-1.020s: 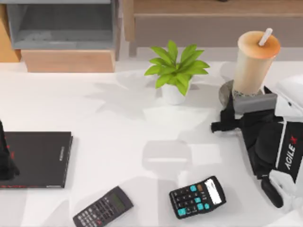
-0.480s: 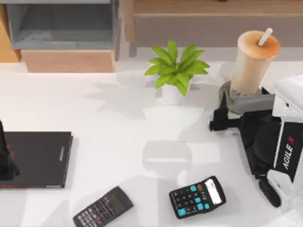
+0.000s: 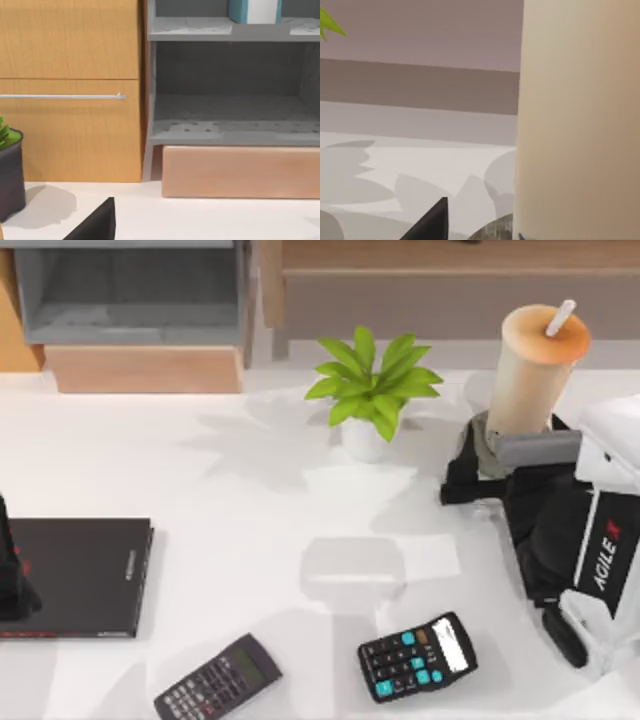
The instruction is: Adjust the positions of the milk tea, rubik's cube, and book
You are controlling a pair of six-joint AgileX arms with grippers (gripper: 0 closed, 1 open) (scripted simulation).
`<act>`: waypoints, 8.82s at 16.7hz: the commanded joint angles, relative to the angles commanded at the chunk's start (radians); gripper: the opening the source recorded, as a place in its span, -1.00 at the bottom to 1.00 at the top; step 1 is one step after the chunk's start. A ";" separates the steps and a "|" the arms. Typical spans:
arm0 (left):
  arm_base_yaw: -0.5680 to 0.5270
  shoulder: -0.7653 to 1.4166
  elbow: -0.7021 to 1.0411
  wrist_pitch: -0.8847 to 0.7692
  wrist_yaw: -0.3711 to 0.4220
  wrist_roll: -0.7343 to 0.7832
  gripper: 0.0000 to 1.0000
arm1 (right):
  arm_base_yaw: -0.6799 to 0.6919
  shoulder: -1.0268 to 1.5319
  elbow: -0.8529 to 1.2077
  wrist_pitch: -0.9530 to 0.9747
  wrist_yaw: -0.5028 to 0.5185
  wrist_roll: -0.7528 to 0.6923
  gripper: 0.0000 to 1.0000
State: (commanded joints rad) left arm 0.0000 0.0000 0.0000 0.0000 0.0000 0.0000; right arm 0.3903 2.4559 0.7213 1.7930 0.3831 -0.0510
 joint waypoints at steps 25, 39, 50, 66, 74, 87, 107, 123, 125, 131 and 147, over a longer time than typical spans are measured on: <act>0.000 0.000 0.000 0.000 0.000 0.000 1.00 | 0.041 -0.198 -0.160 -0.141 0.020 0.001 1.00; 0.000 0.000 0.000 0.000 0.000 0.000 1.00 | -0.012 -0.316 -0.167 -0.425 -0.067 0.034 1.00; 0.000 0.000 0.000 0.000 0.000 0.000 1.00 | -0.256 -0.827 -0.080 -1.705 -0.344 0.047 1.00; 0.000 0.000 0.000 0.000 0.000 0.000 1.00 | -0.810 -1.371 0.001 -2.998 -0.384 -0.369 1.00; 0.000 0.000 0.000 0.000 0.000 0.000 1.00 | -0.817 -1.370 -0.015 -2.991 -0.382 -0.375 1.00; 0.000 0.000 0.000 0.000 0.000 0.000 1.00 | -0.816 -1.301 -0.202 -2.729 -0.382 -0.372 1.00; 0.000 0.000 0.000 0.000 0.000 0.000 1.00 | -0.816 -1.301 -0.202 -2.729 -0.382 -0.372 -1.00; 0.000 0.000 0.000 0.000 0.000 0.000 1.00 | -0.805 -1.343 -0.093 -2.861 -0.383 -0.365 -1.00; 0.000 0.000 0.000 0.000 0.000 0.000 1.00 | -0.751 -1.320 -0.040 -2.807 -0.383 -0.338 -1.00; 0.000 0.000 0.000 0.000 0.000 0.000 1.00 | -0.417 -1.125 0.301 -2.391 -0.288 -0.185 -1.00; 0.000 0.000 0.000 0.000 0.000 0.000 1.00 | -0.066 -0.876 0.750 -1.687 -0.034 0.067 -1.00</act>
State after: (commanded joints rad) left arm 0.0000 0.0000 0.0000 0.0000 0.0000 0.0000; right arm 0.3238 1.5797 1.4708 0.1064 0.3489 0.0157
